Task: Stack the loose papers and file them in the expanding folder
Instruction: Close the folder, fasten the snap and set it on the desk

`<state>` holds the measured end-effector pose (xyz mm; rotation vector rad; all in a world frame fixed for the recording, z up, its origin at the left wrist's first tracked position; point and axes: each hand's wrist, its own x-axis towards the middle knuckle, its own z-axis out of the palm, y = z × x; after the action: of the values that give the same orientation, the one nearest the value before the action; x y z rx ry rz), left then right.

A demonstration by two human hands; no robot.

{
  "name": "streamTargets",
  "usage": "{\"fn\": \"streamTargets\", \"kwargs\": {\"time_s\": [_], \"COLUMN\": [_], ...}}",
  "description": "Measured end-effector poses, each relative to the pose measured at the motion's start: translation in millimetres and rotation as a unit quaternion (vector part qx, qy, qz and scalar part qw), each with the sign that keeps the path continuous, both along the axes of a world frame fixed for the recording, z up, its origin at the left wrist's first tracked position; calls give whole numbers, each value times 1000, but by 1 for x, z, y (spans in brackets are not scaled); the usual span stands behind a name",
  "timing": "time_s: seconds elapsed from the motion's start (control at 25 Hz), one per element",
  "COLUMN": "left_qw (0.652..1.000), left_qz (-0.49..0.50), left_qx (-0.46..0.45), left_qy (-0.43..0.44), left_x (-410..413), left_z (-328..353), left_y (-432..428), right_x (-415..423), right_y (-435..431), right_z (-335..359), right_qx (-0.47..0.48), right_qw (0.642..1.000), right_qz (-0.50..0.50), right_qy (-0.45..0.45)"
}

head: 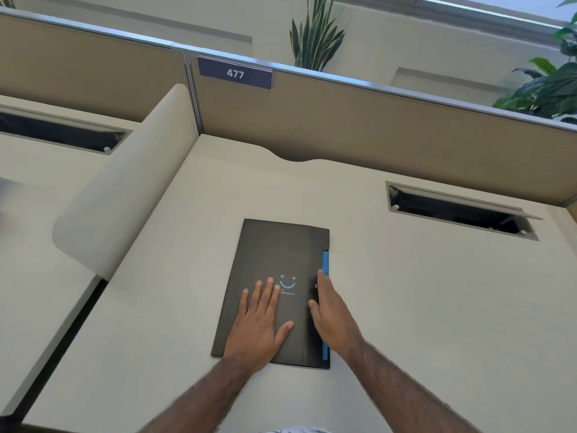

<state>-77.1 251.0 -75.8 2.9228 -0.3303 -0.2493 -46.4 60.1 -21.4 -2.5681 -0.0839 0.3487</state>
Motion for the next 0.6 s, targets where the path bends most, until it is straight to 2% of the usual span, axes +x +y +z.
{"fn": "streamTargets", "kwargs": {"time_s": [0.16, 0.6], "left_qw": [1000, 1000], "left_qz": [-2, -3], "left_qx": [6, -1], "left_qy": [-5, -12], "left_x": [0, 0], "left_z": [-3, -4], "left_y": [0, 1], "right_x": [-5, -15], "right_y": [1, 7], "right_z": [-14, -31], "right_qx": [-131, -193], "right_qw": [990, 980], "right_qz": [49, 46], "right_qy": [-2, -29]}}
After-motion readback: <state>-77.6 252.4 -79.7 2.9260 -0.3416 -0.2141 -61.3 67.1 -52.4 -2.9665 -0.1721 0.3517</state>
